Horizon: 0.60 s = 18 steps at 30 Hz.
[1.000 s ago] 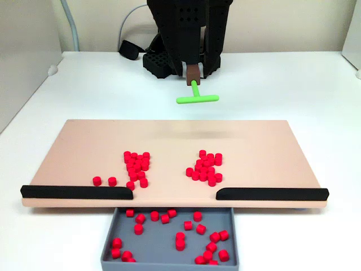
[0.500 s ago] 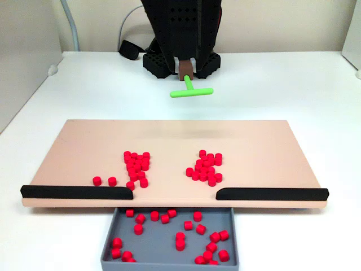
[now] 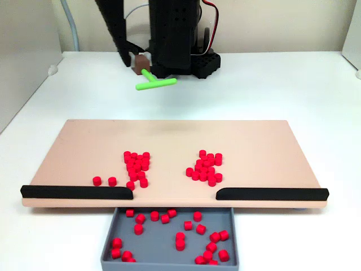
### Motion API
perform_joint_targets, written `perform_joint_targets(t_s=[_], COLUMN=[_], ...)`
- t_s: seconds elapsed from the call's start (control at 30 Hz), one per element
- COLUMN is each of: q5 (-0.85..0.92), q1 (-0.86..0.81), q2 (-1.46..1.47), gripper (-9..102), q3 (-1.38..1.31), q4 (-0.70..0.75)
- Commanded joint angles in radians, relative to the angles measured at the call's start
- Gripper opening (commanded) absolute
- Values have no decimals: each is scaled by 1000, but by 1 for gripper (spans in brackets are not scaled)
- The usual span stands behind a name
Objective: Push granules from right to the grey container
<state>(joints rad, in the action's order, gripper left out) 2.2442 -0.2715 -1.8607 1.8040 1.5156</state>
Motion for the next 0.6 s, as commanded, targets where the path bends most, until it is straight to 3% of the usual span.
perform_joint_targets(t_s=[0.0,0.33,0.57], q5=[181,591,818], q1=[-83,-253,-278], q2=[26,244,341], gripper=[0,0,0], q3=[-67,-250,-341], q4=[3,8,20])
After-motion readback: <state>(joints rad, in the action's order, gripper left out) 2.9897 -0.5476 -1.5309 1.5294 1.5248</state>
